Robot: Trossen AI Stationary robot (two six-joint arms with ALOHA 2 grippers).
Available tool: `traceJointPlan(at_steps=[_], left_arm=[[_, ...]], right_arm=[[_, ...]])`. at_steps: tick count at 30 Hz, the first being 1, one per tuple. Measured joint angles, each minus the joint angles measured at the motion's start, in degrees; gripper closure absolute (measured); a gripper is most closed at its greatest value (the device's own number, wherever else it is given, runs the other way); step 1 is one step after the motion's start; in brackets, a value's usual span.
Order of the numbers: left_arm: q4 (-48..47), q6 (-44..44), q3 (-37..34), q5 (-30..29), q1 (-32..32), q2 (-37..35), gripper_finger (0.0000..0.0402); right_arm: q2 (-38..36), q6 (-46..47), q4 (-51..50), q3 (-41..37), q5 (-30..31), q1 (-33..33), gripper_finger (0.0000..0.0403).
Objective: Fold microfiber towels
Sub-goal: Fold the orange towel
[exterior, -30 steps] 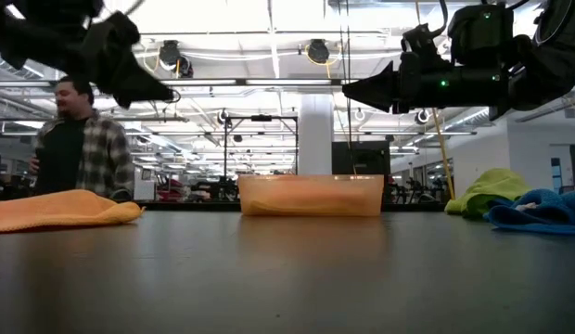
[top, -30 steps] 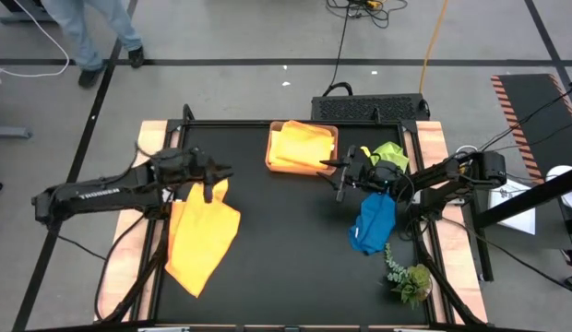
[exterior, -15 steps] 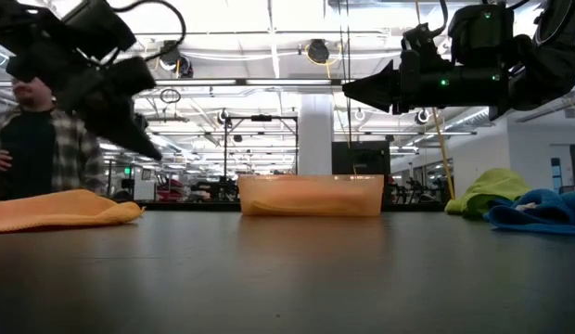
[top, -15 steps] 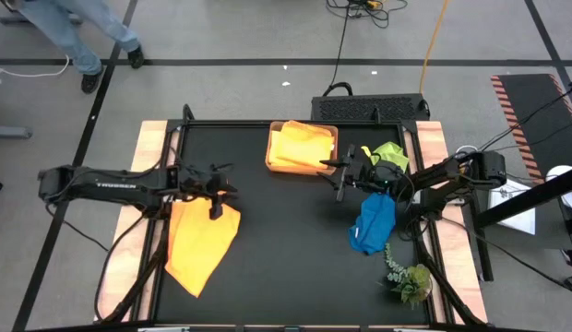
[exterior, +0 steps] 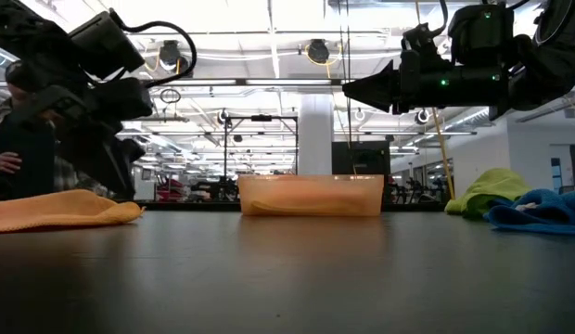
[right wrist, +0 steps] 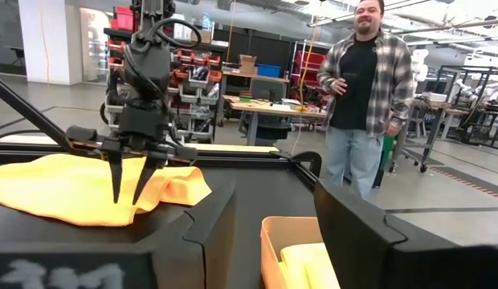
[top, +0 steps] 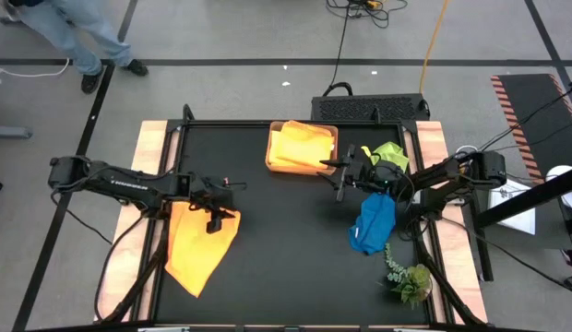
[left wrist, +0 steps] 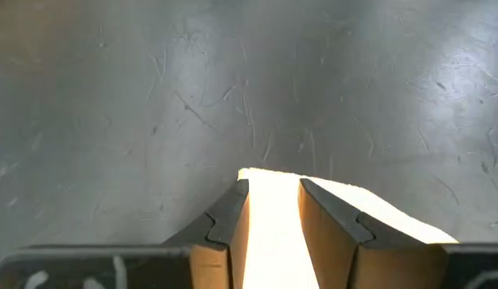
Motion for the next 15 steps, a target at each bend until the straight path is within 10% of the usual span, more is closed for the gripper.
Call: traceJointPlan(at_steps=[15], left_arm=[[3.5, 3.4, 0.0, -1.9, 2.3, 2.5, 0.0291]], right_arm=[[0.0, 0.5, 0.0, 0.0, 0.0, 0.0, 0.0243]])
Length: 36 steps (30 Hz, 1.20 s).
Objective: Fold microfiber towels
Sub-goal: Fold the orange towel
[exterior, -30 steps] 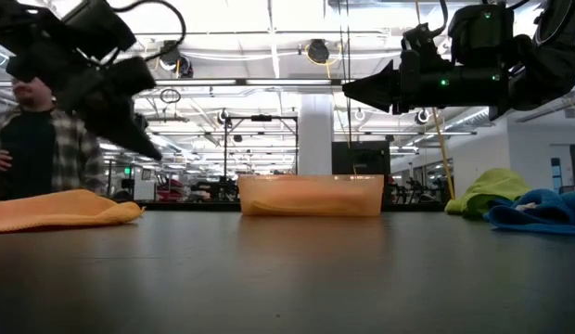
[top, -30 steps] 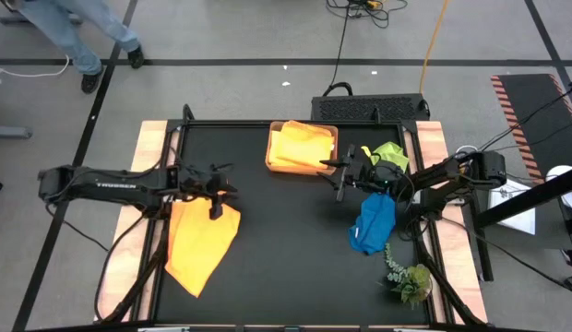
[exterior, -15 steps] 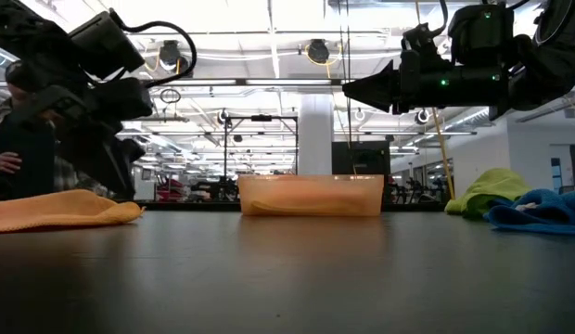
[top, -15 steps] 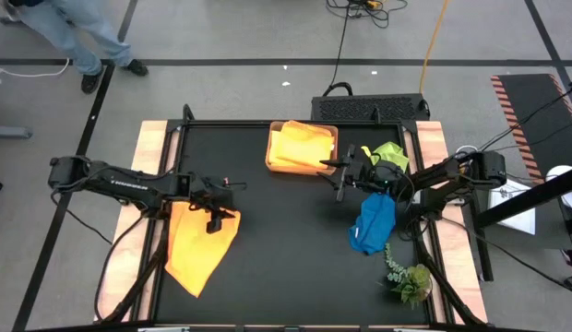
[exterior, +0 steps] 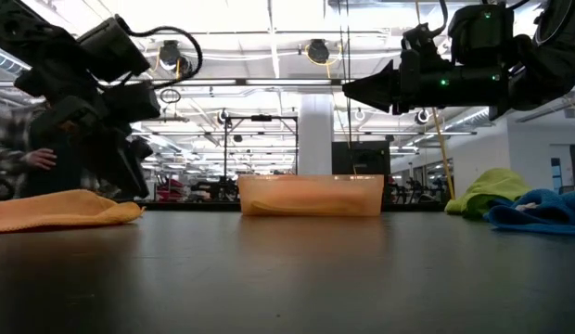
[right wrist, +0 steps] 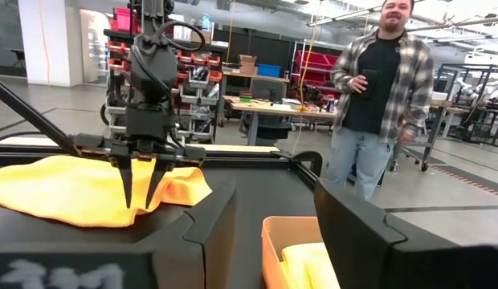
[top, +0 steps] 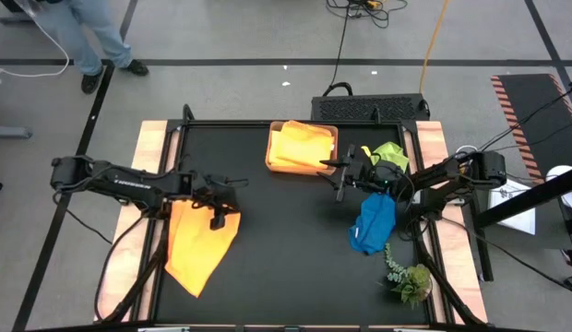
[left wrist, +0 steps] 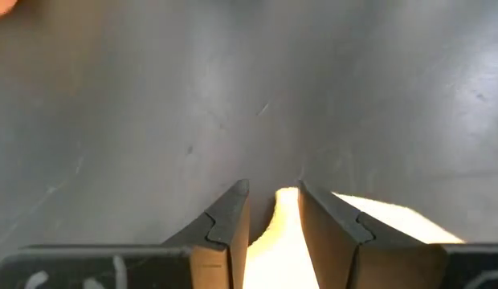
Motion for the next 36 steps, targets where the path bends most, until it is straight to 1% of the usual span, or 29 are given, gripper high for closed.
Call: traceJointPlan(at_steps=[2, 6, 8, 12, 16, 19, 22, 23, 24, 26, 29, 34, 36], left_arm=[[-0.3, 0.1, 0.0, 0.8, 0.8, 1.1, 0.0291], [1.0, 0.1, 0.0, 5.4, 1.7, 4.5, 0.0291], [1.9, 0.0, 0.0, 6.7, 1.7, 6.2, 0.0291], [2.0, -0.1, 0.0, 7.2, 1.8, 8.4, 0.0291], [2.2, 1.6, 0.1, 7.3, 1.7, 8.7, 0.0294], [2.6, 3.7, 0.1, 6.9, 1.7, 8.5, 0.0321], [2.9, 6.2, 0.6, 6.9, 1.7, 8.5, 0.0373], [2.8, 7.0, 1.3, 6.9, 1.7, 8.5, 0.0387], [2.9, 7.5, 2.1, 6.9, 1.7, 8.5, 0.0392], [2.9, 9.0, 3.9, 6.4, 1.7, 8.5, 0.0391], [2.9, 11.7, 7.6, 5.4, 1.7, 8.5, 0.0397], [3.4, 17.1, 14.7, 1.9, 1.7, 8.4, 0.0398], [3.5, 18.4, 17.2, 1.3, 1.7, 8.4, 0.0398]], right_arm=[[0.0, 0.0, 0.0, 0.0, 0.0, 0.0, 0.0243], [0.0, 0.0, 0.0, 0.0, 0.0, 0.0, 0.0243], [0.0, 0.0, 0.0, 0.0, 0.0, 0.0, 0.0243], [0.0, 0.0, 0.0, 0.0, 0.0, 0.0, 0.0243], [0.0, 0.1, 0.0, 0.0, 0.0, 0.0, 0.0243], [0.0, 0.1, 0.0, 0.0, 0.0, 0.0, 0.0243], [0.0, 0.1, 0.0, 0.0, 0.0, 0.0, 0.0243], [0.0, 0.1, 0.0, 0.0, 0.0, 0.0, 0.0243], [0.0, 0.1, 0.0, 0.0, 0.0, 0.0, 0.0243], [0.0, 0.1, 0.0, 0.0, -0.4, 0.2, 0.0243], [0.4, 0.4, -1.7, 0.7, -3.1, 1.2, 0.0243], [1.4, 1.5, -8.8, 3.6, -3.2, 3.6, 0.0243], [2.1, 1.6, -9.8, 4.6, -3.2, 4.5, 0.0243]])
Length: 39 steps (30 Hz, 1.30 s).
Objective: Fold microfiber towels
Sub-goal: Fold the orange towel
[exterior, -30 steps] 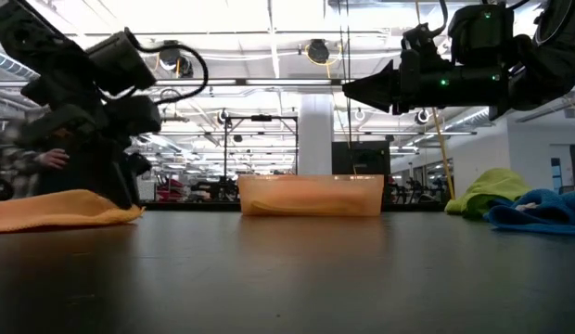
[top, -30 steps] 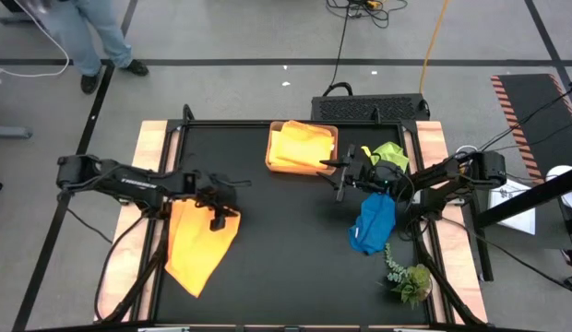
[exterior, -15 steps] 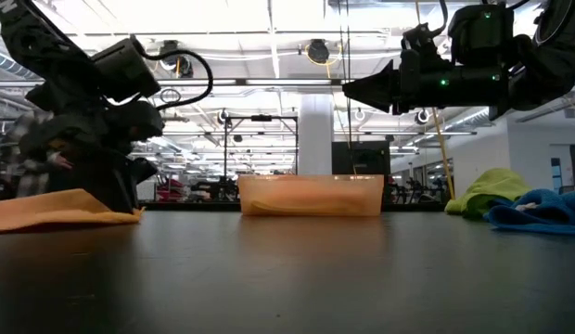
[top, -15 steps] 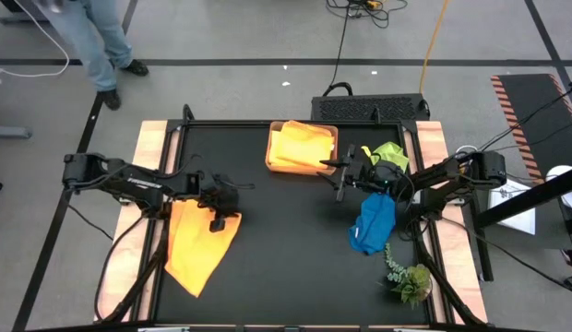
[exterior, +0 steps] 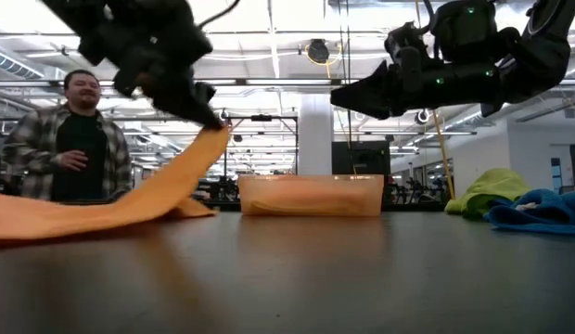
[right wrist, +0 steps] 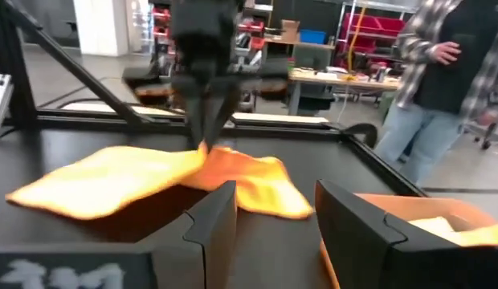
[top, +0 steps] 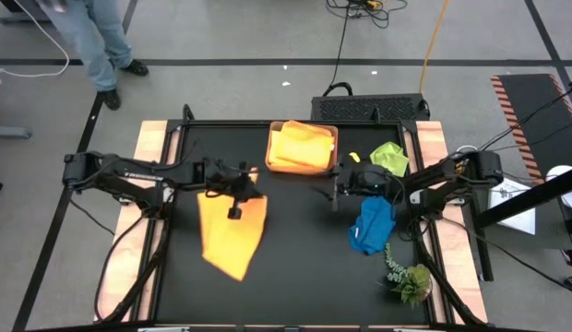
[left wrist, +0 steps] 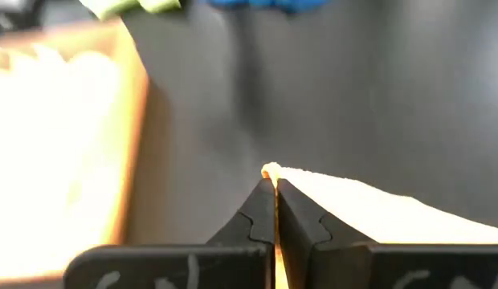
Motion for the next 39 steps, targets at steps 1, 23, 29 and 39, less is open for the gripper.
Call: traceJointPlan(at_steps=[1, 23, 29, 39], left_arm=[[0.0, 0.3, 1.1, -0.5, 0.0, 0.0, 0.0397], [1.2, 5.0, 12.3, -13.2, 0.2, 0.0, 0.0398], [1.2, 5.0, 12.3, -13.3, 0.2, 0.0, 0.0394], [2.5, 7.3, 12.3, -15.0, 0.2, -0.5, 0.0398]], right_arm=[[0.3, 0.1, 0.1, 0.4, 0.0, 0.5, 0.0243], [18.1, 19.7, 2.1, 8.5, -7.5, 4.0, 0.0243], [27.2, 25.5, 0.2, 14.9, -9.1, 4.2, 0.0243], [33.6, 31.9, 0.6, 17.1, -10.3, 3.4, 0.0243]])
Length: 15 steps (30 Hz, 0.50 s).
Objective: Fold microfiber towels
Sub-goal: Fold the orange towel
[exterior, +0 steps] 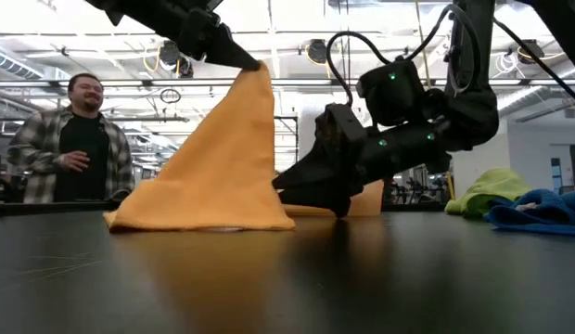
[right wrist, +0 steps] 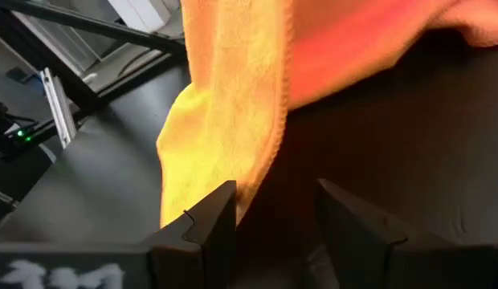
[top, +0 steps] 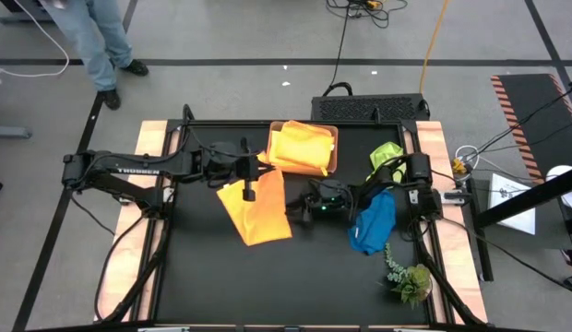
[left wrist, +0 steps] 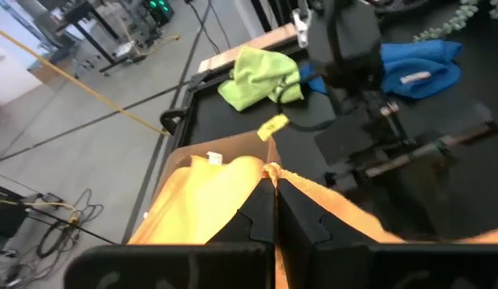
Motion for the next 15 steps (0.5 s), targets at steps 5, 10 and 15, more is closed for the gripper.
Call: traceJointPlan(at_steps=[5, 10, 15], left_arm=[[2.1, 1.2, 0.0, -1.0, 0.0, 0.0, 0.0394], [3.9, 2.0, 0.0, -2.8, 0.0, -0.3, 0.0397], [2.0, 2.0, 0.0, -5.9, 0.0, -3.0, 0.0398]], right_arm=[[1.3, 0.7, 0.2, 0.9, 0.1, 0.6, 0.0243], [1.4, 0.9, 1.3, 0.7, -3.7, 1.2, 0.0243], [1.4, 2.1, 1.3, 0.7, -7.0, 1.7, 0.0251]])
